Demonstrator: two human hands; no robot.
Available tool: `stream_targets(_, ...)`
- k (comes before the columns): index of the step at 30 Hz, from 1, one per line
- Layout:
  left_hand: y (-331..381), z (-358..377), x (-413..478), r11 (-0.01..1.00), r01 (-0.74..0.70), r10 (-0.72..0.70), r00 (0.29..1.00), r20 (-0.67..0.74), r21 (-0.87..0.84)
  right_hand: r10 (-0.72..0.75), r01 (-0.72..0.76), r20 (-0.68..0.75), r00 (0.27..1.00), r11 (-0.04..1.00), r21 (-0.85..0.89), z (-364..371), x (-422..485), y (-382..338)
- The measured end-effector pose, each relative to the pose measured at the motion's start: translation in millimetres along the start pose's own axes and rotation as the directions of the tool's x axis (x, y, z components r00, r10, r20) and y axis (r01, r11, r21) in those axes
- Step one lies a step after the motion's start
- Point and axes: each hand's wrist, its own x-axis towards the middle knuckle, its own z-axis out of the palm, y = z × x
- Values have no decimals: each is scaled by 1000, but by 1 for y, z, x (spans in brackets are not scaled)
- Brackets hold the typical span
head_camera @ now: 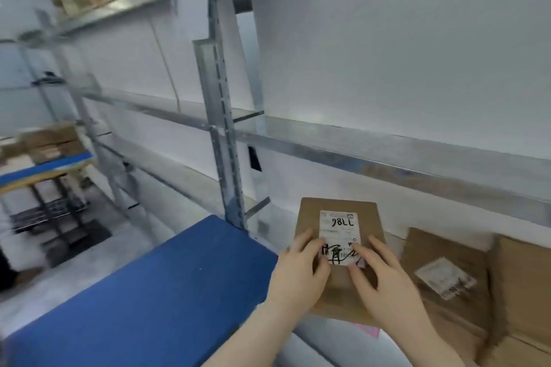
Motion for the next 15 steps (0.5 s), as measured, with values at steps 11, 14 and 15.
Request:
stream_targets(11, -168, -207, -178, 827, 541, -432, 784, -445, 151, -512, 366, 363, 779, 840, 401, 203, -57, -230)
stream_targets(14, -199, -242, -217, 756, 639, -520, 719, -462, 143, -577, 375, 413, 705, 797, 473, 242, -78, -278)
stream_targets(15, -209, -250, -225, 738, 660, -543, 704, -458, 141, -589, 377, 425, 687, 789, 485, 254, -82, -290)
